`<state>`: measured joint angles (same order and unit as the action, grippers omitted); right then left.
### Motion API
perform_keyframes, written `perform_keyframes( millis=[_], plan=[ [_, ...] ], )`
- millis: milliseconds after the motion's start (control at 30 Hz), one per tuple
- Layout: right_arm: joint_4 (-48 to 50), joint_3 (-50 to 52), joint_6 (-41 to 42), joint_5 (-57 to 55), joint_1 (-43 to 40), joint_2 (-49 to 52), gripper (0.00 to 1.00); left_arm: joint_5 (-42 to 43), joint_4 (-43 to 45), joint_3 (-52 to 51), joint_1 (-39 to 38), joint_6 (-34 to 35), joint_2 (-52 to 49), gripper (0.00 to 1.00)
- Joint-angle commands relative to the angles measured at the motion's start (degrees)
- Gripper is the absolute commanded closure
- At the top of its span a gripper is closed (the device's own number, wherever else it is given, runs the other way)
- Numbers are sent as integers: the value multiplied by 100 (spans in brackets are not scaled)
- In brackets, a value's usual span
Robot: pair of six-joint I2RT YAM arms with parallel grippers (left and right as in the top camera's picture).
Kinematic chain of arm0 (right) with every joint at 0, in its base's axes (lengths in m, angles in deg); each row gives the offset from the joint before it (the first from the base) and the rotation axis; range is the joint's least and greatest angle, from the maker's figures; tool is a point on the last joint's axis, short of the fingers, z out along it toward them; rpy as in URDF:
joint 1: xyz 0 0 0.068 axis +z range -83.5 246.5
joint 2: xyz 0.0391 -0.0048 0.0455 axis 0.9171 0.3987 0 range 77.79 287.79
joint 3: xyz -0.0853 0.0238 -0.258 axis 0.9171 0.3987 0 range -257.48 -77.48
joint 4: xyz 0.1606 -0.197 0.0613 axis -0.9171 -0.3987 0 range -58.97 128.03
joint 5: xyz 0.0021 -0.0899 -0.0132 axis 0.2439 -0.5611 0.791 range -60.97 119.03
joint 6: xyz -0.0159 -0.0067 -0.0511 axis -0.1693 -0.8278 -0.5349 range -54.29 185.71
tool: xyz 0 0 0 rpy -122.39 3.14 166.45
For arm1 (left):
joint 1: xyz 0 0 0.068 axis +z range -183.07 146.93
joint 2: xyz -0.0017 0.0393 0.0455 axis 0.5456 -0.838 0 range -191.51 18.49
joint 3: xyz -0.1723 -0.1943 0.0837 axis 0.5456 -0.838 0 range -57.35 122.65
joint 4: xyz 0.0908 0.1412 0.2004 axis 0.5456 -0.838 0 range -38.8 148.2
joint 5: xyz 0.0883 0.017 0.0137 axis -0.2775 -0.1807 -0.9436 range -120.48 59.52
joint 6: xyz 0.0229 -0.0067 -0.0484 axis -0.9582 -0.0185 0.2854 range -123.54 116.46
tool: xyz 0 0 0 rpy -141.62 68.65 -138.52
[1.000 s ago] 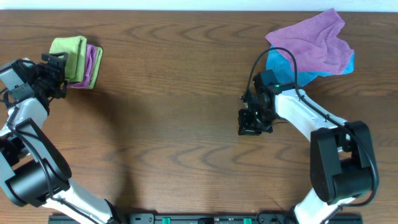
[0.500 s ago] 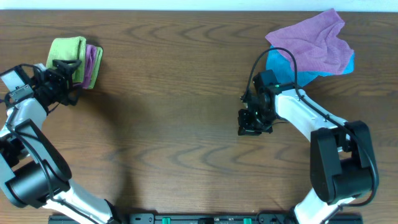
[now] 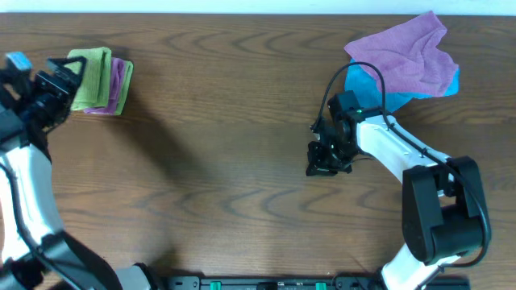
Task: Fold the cloth
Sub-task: 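Place the green cloth on the pink stack and release with the left gripper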
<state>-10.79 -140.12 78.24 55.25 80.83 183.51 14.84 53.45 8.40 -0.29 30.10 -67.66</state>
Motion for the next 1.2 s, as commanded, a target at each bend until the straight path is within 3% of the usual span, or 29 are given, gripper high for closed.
perform_keyframes(
  millis=[0,100,267,467,933,1167],
  plan=[
    [39,-74,-151,103,39,-13,99,-1064,490,63,-61,-61,-111,84],
    [59,-74,-199,103,39,-13,99,-1591,1099,63,-101,599,-492,94],
    [57,-74,-236,105,39,-13,99,-1108,2693,63,-133,2065,-1626,94],
    [-52,-74,-238,105,42,-13,99,-817,4245,140,-308,2911,-2951,94],
    [35,-74,-232,105,393,-13,99,-737,4072,192,-680,3025,-3547,94],
    [35,-74,-232,107,409,-13,99,-890,3246,192,-807,2704,-3547,94]
  ],
)
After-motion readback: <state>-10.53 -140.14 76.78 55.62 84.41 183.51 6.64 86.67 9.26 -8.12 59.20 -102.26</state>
